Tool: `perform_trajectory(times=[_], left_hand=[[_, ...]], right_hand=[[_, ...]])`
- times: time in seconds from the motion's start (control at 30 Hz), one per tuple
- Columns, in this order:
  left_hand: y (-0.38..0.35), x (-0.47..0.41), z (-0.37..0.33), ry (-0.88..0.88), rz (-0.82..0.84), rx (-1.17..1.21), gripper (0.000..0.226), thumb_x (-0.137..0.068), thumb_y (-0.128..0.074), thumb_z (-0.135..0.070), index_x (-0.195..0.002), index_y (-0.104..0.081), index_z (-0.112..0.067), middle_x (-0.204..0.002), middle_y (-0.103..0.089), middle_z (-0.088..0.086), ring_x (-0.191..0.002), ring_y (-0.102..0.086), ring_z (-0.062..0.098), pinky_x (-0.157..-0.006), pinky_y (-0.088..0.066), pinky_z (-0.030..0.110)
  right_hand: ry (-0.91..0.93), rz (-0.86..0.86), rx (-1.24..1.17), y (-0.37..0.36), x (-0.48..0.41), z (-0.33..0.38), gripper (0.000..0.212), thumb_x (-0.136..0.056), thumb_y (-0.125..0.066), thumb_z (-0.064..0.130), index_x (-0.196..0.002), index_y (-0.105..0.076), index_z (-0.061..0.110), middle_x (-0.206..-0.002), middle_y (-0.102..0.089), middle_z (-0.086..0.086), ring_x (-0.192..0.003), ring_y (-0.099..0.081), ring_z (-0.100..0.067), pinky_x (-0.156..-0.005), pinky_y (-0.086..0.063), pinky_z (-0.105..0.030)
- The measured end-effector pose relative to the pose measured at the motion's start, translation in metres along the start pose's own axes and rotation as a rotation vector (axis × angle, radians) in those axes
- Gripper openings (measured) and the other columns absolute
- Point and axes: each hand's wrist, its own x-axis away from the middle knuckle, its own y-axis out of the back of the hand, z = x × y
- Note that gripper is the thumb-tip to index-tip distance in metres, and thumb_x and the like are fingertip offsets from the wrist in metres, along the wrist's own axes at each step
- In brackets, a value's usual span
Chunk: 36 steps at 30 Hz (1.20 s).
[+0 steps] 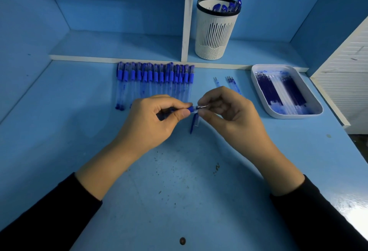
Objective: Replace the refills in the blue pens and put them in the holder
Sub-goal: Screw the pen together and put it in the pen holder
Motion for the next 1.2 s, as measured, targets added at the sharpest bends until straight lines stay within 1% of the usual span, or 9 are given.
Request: perform_trajectory(times=[0.13, 0.23, 0.37, 0.5, 0.63, 0.77, 0.97, 1.1, 1.2], left_hand=[[0.001, 0.0, -0.001, -0.03, -0.004, -0.025, 0.011, -0.084, -0.073, -0.021, -0.094, -0.076, -0.021, -0.093, -0.074, -0.014, -0.078, -0.07, 0.015, -0.069, -0.056, 0.036], [0.001, 0.0, -0.001, -0.041, 0.003, -0.046, 0.014, -0.083, -0.072, -0.022, -0.095, -0.077, -0.016, -0.091, -0.073, -0.013, -0.077, -0.069, 0.015, -0.067, -0.055, 0.034], [0.001, 0.0, -0.001, -0.037, 0.0, -0.047, 0.013, -0.083, -0.073, -0.021, -0.094, -0.077, -0.014, -0.091, -0.074, -0.011, -0.078, -0.07, 0.012, -0.069, -0.056, 0.033], [0.001, 0.0, -0.002, -0.02, 0.001, -0.047, 0.01, -0.083, -0.077, -0.016, -0.093, -0.077, -0.015, -0.092, -0.073, -0.015, -0.078, -0.07, 0.014, -0.071, -0.056, 0.032], [0.002, -0.001, -0.003, -0.027, -0.007, -0.054, 0.011, -0.082, -0.077, -0.012, -0.093, -0.077, -0.013, -0.092, -0.073, -0.012, -0.079, -0.069, 0.012, -0.071, -0.056, 0.026], [0.002, -0.001, -0.003, -0.018, -0.011, -0.049, 0.009, -0.082, -0.077, -0.012, -0.091, -0.076, -0.014, -0.093, -0.071, -0.019, -0.08, -0.069, 0.009, -0.073, -0.054, 0.018], [0.008, -0.003, -0.001, 0.032, -0.053, -0.042, 0.009, -0.083, -0.076, -0.012, -0.091, -0.076, -0.016, -0.094, -0.073, -0.014, -0.079, -0.068, 0.012, -0.072, -0.053, 0.018], [0.008, -0.004, -0.001, 0.034, -0.059, -0.039, 0.012, -0.083, -0.076, -0.012, -0.092, -0.075, -0.02, -0.094, -0.073, -0.015, -0.081, -0.068, 0.004, -0.072, -0.051, 0.012], [0.007, -0.003, 0.001, 0.046, -0.061, -0.046, 0.012, -0.083, -0.076, -0.012, -0.092, -0.075, -0.02, -0.095, -0.074, -0.012, -0.08, -0.069, 0.011, -0.072, -0.055, 0.02]], right_hand=[[-0.054, -0.016, 0.051, -0.001, 0.0, 0.0, 0.011, -0.088, -0.068, 0.019, -0.087, -0.064, 0.008, -0.074, -0.067, -0.003, -0.068, -0.063, -0.019, -0.064, -0.051, -0.028], [-0.042, 0.008, -0.014, 0.001, 0.0, 0.001, 0.006, -0.087, -0.068, 0.004, -0.09, -0.064, 0.005, -0.083, -0.067, -0.008, -0.074, -0.064, -0.015, -0.071, -0.05, -0.021], [-0.109, -0.007, -0.046, 0.001, 0.0, 0.001, 0.015, -0.084, -0.071, 0.019, -0.091, -0.066, 0.007, -0.078, -0.067, -0.005, -0.07, -0.062, -0.013, -0.067, -0.05, -0.021], [-0.101, 0.0, -0.094, 0.002, 0.001, 0.001, 0.011, -0.083, -0.072, 0.005, -0.092, -0.066, 0.005, -0.085, -0.067, -0.011, -0.075, -0.064, -0.013, -0.073, -0.052, -0.02], [-0.145, -0.024, -0.095, 0.002, 0.0, 0.001, 0.013, -0.082, -0.073, 0.014, -0.089, -0.066, 0.006, -0.078, -0.068, -0.004, -0.072, -0.063, -0.012, -0.07, -0.051, -0.024], [-0.147, -0.073, -0.189, 0.004, 0.001, 0.001, 0.008, -0.08, -0.073, -0.002, -0.083, -0.069, 0.004, -0.079, -0.071, -0.008, -0.074, -0.065, -0.014, -0.076, -0.053, -0.026], [-0.203, -0.185, -0.289, 0.016, 0.0, 0.003, 0.012, -0.08, -0.071, -0.004, -0.085, -0.072, 0.007, -0.079, -0.073, -0.003, -0.077, -0.065, -0.011, -0.078, -0.053, -0.021], [-0.225, -0.135, -0.007, 0.019, 0.0, -0.004, 0.01, -0.081, -0.072, -0.001, -0.085, -0.07, 0.008, -0.083, -0.071, -0.011, -0.075, -0.064, -0.012, -0.076, -0.053, -0.024], [-0.196, -0.082, 0.248, 0.013, 0.002, -0.011, 0.012, -0.079, -0.073, 0.001, -0.081, -0.068, 0.012, -0.075, -0.068, -0.001, -0.067, -0.061, -0.005, -0.069, -0.05, -0.014]])
